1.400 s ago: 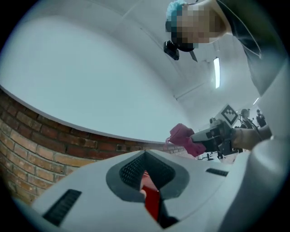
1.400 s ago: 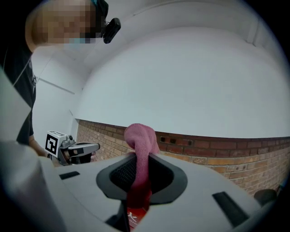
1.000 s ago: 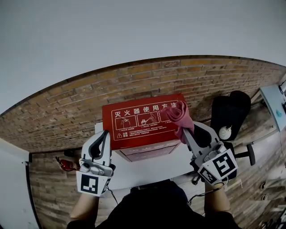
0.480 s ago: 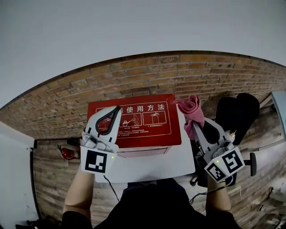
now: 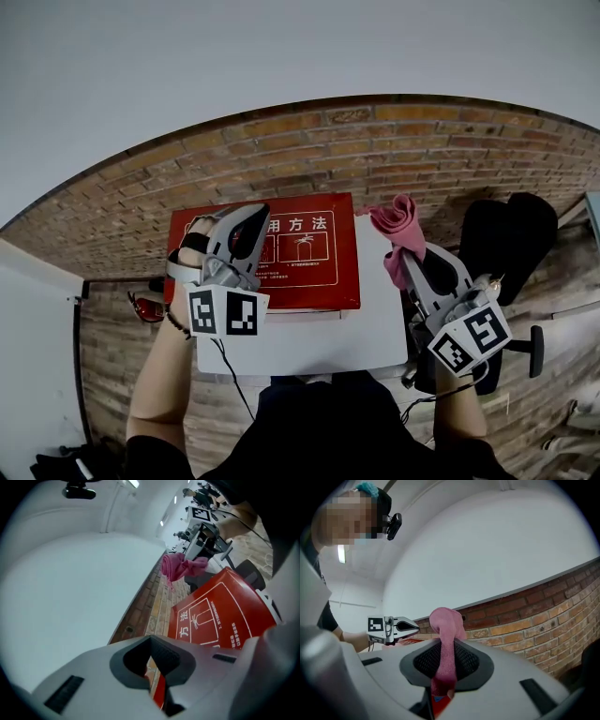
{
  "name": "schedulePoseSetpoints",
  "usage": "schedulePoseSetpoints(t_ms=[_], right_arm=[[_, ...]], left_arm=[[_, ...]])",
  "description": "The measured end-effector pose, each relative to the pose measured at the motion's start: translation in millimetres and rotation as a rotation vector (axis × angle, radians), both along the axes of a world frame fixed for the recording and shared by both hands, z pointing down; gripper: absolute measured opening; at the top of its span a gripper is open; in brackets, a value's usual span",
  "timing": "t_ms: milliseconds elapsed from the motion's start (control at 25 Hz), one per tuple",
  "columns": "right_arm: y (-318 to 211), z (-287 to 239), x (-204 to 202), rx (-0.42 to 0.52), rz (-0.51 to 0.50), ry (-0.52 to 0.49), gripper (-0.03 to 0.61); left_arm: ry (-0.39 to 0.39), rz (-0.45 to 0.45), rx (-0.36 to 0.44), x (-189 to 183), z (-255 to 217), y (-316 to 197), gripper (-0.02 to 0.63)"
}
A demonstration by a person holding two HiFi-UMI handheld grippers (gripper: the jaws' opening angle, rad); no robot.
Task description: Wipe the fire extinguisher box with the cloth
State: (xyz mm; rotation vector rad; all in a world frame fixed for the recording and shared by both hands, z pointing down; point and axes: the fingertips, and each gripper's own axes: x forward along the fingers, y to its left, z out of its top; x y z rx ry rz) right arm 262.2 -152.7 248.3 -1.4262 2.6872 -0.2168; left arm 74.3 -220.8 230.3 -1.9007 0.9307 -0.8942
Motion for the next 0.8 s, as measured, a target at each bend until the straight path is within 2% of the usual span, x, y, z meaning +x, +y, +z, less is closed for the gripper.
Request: schedulePoseSetpoints(t_ms=[200, 360, 640, 800], right_arm=[[-7, 18, 13, -0.045, -0.002, -0.016, 0.072], [-10, 37, 21, -0.090, -0.005, -0.035, 0.072], [-22, 67, 23, -0.175, -0.035, -0.128, 0.072], [-38, 84, 14, -0.277, -0.072, -0.224, 0.072]], left_arm=[[-0.137, -0.003, -0.106, 10, 28, -12, 0.018], [-0.202, -0.005, -0.178, 12, 49, -16, 0.018], [-0.173, -0.007, -0.226, 12, 52, -19, 0.018], [-0.146, -0.013, -0.232, 12, 51, -18, 0.018]])
